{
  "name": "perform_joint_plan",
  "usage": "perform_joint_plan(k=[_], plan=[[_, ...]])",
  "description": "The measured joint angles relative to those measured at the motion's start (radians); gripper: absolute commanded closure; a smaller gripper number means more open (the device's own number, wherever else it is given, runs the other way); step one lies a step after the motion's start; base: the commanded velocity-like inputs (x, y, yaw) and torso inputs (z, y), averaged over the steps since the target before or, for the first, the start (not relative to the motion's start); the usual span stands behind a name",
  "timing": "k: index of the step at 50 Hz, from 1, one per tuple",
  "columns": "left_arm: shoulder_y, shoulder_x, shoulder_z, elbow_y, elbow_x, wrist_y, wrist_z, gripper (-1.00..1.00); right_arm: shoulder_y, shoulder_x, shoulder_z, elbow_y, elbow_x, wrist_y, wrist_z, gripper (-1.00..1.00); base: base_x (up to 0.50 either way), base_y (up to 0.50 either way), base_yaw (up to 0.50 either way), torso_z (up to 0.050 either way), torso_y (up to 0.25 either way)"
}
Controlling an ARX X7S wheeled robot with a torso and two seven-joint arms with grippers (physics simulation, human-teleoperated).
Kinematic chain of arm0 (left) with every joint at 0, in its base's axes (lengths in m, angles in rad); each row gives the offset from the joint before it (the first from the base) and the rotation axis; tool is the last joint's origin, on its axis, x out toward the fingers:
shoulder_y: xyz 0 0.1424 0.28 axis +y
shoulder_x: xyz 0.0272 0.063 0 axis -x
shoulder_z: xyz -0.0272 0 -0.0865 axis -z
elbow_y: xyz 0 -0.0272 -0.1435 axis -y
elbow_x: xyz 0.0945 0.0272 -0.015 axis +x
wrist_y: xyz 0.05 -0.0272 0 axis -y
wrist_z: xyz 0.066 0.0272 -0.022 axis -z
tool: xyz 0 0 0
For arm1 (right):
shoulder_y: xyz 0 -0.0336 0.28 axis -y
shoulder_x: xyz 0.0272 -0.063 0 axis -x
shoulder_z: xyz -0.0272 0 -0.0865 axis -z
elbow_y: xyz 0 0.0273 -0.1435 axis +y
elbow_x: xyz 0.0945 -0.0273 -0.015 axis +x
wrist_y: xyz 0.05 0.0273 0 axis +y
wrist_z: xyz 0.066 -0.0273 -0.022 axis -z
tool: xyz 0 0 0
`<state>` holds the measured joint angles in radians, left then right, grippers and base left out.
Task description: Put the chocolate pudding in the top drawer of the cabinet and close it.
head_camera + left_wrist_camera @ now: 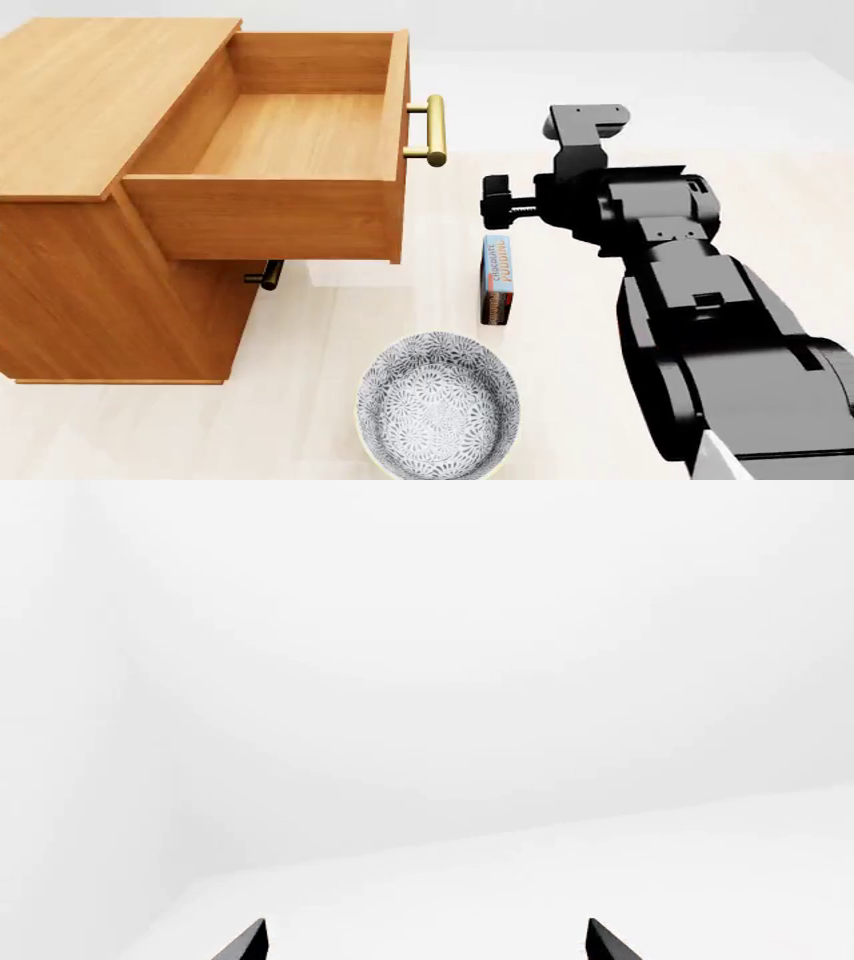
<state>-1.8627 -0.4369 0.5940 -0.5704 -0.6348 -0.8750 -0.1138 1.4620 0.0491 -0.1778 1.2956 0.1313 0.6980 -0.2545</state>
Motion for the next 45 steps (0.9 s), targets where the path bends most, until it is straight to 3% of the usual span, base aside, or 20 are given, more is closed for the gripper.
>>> perform_joint_plan(k=[22, 45], plan=[[0.014, -0.020, -0.003, 0.025, -0.001, -0.003, -0.007, -1.00, -0.076, -0.038, 0.083, 0.011, -0.050, -0.048, 0.025, -1.00, 0.00, 0.00, 0.00, 0.000, 0.000], [0.016, -0.026, -0.022, 0.007, 0.003, 0.017, -0.025, -1.00, -0.107, -0.047, 0.039, 0.013, 0.008, -0.042, 0.049, -1.00, 0.00, 0.00, 0.00, 0.000, 0.000]])
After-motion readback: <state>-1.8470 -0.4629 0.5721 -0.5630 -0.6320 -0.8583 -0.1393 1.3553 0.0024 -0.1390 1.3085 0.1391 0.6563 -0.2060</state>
